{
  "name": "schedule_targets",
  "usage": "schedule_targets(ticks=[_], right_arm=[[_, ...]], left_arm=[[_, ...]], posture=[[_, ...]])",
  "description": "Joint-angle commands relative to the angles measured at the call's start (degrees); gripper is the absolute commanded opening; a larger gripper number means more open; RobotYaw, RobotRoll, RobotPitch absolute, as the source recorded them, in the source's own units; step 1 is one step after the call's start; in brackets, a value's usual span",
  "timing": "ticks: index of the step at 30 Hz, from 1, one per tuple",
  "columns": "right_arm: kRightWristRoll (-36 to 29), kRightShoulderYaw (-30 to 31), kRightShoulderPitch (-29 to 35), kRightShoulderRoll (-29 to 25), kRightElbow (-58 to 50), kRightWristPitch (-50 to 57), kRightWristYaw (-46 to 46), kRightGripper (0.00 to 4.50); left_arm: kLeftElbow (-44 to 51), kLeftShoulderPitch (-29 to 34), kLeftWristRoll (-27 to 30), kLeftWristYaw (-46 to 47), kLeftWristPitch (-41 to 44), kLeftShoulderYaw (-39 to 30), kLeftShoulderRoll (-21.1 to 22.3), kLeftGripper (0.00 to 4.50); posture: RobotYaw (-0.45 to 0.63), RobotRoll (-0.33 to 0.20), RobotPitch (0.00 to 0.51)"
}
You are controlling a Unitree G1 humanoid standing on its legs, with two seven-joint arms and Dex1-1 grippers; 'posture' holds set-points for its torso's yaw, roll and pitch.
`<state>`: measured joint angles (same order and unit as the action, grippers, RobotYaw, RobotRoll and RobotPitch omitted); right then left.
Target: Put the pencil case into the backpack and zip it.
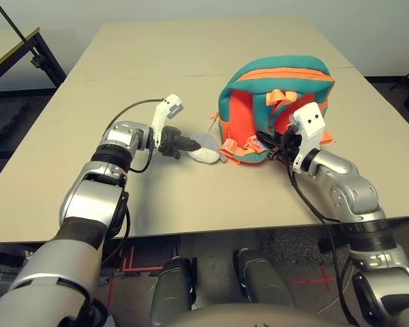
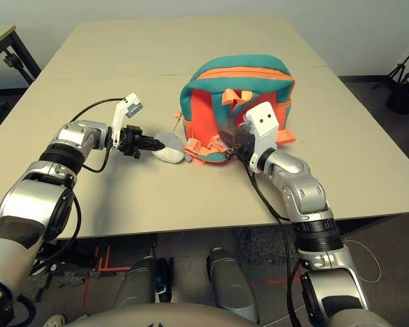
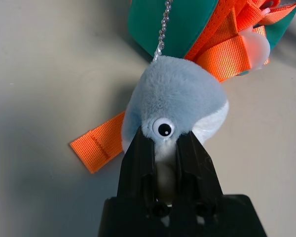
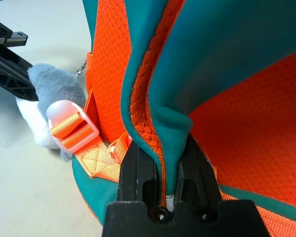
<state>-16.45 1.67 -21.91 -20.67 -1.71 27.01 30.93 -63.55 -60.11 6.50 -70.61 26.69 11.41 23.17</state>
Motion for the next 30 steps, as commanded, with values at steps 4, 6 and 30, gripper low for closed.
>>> schedule_targets(ticks=[4,6,30], right_arm=[[1.0,0.9,0.9,0.2,1.3,1.0,-0.1,0.15],[1.1,0.8,0.9,0.1,1.1,0.8,-0.3,0.15],[-11.3,-12.8,6.8,-9.5,-15.7,14.5,0.5,4.48]], left_arm=[[0.8,-1.3,4.2,5.1,-4.8,-9.4,-1.0,1.29],[2.7,-1.3,5.1,4.9,-4.0,-11.0,-1.0,2.00],[34.2,13.7,10.8,11.2,12.1,-13.1,0.8,4.50]], posture=[[-0.21,0.000,0.081],[-0.21,0.000,0.081],[-0.24,0.000,0.098]])
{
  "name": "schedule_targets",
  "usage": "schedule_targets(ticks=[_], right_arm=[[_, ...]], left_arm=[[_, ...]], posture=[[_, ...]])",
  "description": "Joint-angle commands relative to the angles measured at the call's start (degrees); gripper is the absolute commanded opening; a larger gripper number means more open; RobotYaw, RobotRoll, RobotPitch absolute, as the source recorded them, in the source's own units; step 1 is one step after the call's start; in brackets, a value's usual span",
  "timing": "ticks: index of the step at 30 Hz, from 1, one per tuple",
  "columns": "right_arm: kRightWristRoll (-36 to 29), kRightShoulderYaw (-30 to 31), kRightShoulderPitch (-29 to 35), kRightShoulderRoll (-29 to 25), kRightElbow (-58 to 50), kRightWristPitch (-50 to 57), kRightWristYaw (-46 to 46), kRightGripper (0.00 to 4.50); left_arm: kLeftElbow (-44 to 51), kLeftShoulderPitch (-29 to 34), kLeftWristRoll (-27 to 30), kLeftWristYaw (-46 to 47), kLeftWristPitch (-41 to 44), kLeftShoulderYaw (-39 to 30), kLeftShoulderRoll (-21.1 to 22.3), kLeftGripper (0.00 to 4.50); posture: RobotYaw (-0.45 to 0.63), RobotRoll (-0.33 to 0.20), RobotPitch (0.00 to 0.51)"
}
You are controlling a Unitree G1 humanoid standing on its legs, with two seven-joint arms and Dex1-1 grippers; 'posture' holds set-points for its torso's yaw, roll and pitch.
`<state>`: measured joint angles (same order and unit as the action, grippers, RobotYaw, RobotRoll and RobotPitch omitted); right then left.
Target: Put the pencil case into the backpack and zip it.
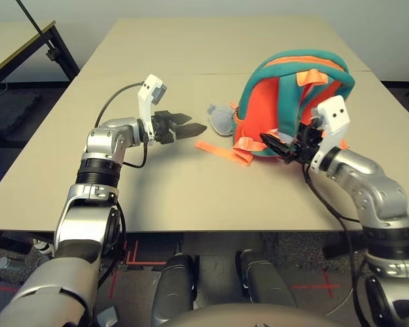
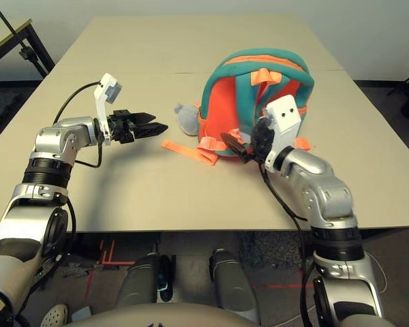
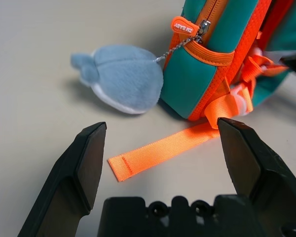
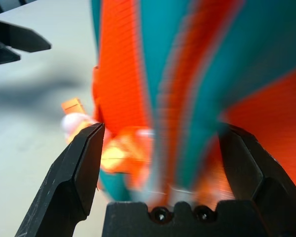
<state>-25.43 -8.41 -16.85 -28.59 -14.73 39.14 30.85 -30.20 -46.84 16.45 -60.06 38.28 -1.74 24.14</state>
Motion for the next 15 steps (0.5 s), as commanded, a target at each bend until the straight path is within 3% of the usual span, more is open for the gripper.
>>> schedule_targets(ticks=[1,8,15], right_arm=[[-3.2,-3.9,2.4,-2.3,-3.5,3.2,0.7,4.48],[-6.6,-11.7,6.8,-5.7,-3.2,3.5,1.6,4.48],[-2.8,-17.7,10.6,-4.3,8.2,-10.4,1.2,4.48]], left_arm=[[0.8,0.4,1.0,0.8,0.5,0.0,-0.2,4.50],[-0.2,0.0,1.2,2.1,-0.5,-1.0,0.2,4.50],[0.4,2.1,1.5,5.6,-1.7,-3.8,1.1,4.50]], posture=[[-0.24,0.000,0.098],[-0.25,0.000,0.096],[-0.25,0.000,0.094]])
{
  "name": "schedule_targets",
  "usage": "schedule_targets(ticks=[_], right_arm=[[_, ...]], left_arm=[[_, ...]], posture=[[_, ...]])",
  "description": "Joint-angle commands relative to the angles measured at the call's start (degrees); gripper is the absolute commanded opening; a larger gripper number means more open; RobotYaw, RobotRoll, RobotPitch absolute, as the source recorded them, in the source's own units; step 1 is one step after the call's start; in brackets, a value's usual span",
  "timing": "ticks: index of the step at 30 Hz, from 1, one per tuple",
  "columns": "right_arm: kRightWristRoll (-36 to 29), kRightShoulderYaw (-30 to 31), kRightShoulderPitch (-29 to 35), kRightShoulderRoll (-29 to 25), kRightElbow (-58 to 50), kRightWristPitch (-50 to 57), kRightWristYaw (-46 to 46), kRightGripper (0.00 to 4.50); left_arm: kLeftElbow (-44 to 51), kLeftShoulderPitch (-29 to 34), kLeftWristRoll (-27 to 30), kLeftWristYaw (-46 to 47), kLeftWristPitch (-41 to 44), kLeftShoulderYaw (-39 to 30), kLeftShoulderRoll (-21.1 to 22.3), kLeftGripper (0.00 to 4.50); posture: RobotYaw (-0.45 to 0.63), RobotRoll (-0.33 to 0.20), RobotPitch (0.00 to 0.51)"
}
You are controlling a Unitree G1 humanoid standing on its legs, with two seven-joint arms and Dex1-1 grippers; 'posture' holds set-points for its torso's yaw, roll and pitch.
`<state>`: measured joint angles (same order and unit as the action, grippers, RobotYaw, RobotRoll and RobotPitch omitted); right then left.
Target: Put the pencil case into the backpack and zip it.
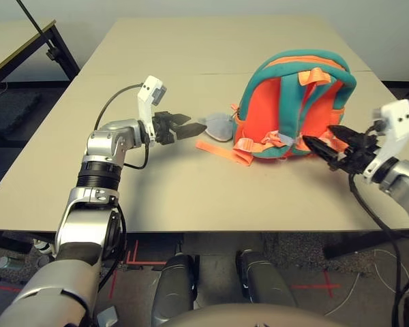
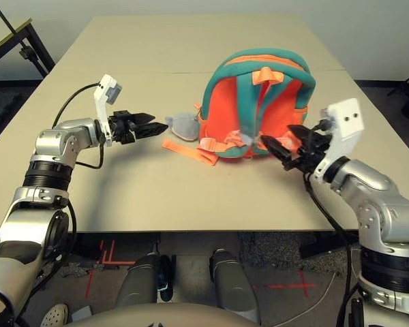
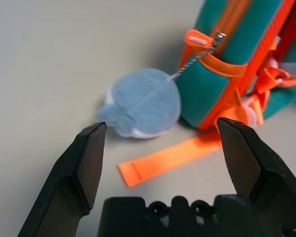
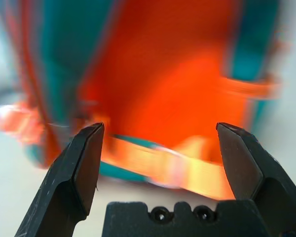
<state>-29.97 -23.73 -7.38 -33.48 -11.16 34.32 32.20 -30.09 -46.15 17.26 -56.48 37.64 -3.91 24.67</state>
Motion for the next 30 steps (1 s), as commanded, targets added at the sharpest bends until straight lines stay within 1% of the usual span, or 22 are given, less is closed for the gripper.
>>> schedule_targets(ticks=[1,6,9,12,17,19,25,30], right_arm=[[2.2,-3.0,1.1,0.8,6.4,-7.7,-0.3,4.48],[4.1,-4.4,-0.6,1.3,14.4,-15.9,-1.8,4.48],[4.7,-4.5,-2.0,1.8,16.7,-18.3,-3.4,4.48],[5.6,-4.2,-3.8,2.3,19.5,-21.0,-4.8,4.48],[6.9,-3.3,-6.2,3.0,24.0,-24.6,-5.2,4.48],[7.3,-2.9,-7.2,3.4,25.6,-25.8,-5.2,4.48],[8.4,-1.8,-9.3,4.1,30.5,-29.2,-4.8,4.48],[9.1,-0.9,-11.0,4.3,33.9,-31.6,-4.9,4.48]], left_arm=[[0.2,1.7,0.7,2.9,-1.8,-2.2,0.6,4.50],[-0.1,3.7,1.0,8.3,-5.7,-5.9,-0.2,4.50],[-0.5,5.1,1.1,11.8,-8.8,-7.9,-1.0,4.50],[-1.8,6.8,0.5,17.1,-14.4,-10.6,-1.9,4.50],[-5.9,8.4,-1.7,27.9,-27.6,-14.2,-2.0,4.50],[-7.0,8.9,-1.8,31.0,-30.1,-15.4,-1.6,4.50],[-10.0,10.3,-2.7,34.8,-34.7,-16.6,0.9,4.50],[-10.6,11.7,-3.4,36.3,-37.9,-16.2,1.6,4.50]], posture=[[-0.25,0.000,0.094],[-0.25,0.000,0.099],[-0.24,0.000,0.103],[-0.23,0.000,0.109],[-0.22,0.000,0.116],[-0.21,0.000,0.119],[-0.18,0.000,0.129],[-0.15,0.000,0.136]])
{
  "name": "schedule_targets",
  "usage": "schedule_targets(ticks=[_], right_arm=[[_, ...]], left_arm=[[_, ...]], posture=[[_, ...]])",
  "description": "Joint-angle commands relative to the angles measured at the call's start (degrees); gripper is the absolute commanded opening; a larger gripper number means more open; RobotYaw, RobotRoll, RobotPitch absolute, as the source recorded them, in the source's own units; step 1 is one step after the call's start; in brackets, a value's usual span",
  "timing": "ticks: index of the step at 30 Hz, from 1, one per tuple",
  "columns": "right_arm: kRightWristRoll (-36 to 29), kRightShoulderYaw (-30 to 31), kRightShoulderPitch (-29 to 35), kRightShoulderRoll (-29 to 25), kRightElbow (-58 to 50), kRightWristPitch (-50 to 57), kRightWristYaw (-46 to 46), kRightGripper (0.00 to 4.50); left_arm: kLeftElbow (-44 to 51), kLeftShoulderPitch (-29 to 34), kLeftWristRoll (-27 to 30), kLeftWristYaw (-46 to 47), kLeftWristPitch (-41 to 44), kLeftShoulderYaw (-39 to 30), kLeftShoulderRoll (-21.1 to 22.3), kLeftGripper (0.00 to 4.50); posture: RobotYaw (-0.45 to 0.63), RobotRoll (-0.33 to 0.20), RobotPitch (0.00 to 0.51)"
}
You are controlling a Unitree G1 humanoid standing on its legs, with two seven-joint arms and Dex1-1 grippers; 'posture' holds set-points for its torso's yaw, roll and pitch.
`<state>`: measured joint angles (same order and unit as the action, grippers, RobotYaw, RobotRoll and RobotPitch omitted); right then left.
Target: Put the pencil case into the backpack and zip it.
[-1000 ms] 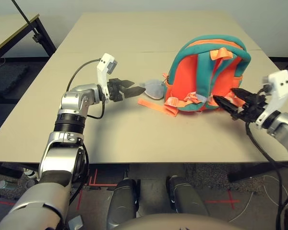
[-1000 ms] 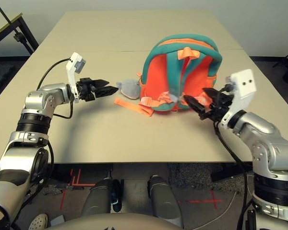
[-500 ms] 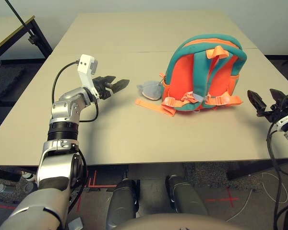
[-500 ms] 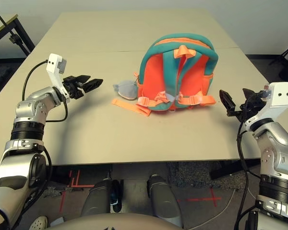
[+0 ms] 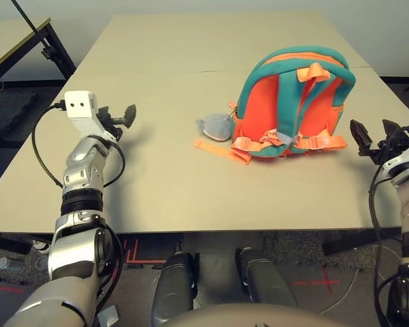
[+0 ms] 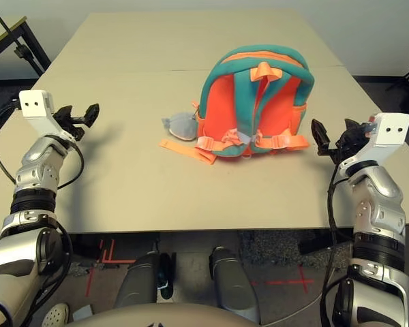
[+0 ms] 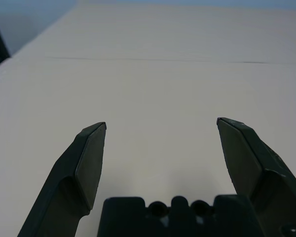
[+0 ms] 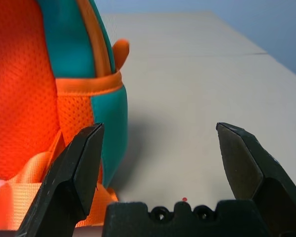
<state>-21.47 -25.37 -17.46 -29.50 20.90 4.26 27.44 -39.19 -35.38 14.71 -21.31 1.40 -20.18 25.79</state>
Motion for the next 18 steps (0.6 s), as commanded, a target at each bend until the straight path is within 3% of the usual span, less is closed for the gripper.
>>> schedule_targets(ticks=[1,18], right_arm=[[0.8,0.9,-1.3,0.3,2.2,-1.7,-0.2,4.48],[2.4,0.8,-3.8,0.4,5.0,-4.6,-6.0,4.48]], left_arm=[[-1.7,0.8,-0.8,1.5,-2.0,-0.2,0.5,4.50],[-5.1,0.8,-0.6,2.1,-4.1,0.6,-0.5,4.50]], posture=[[-0.15,0.000,0.138],[-0.17,0.000,0.150]])
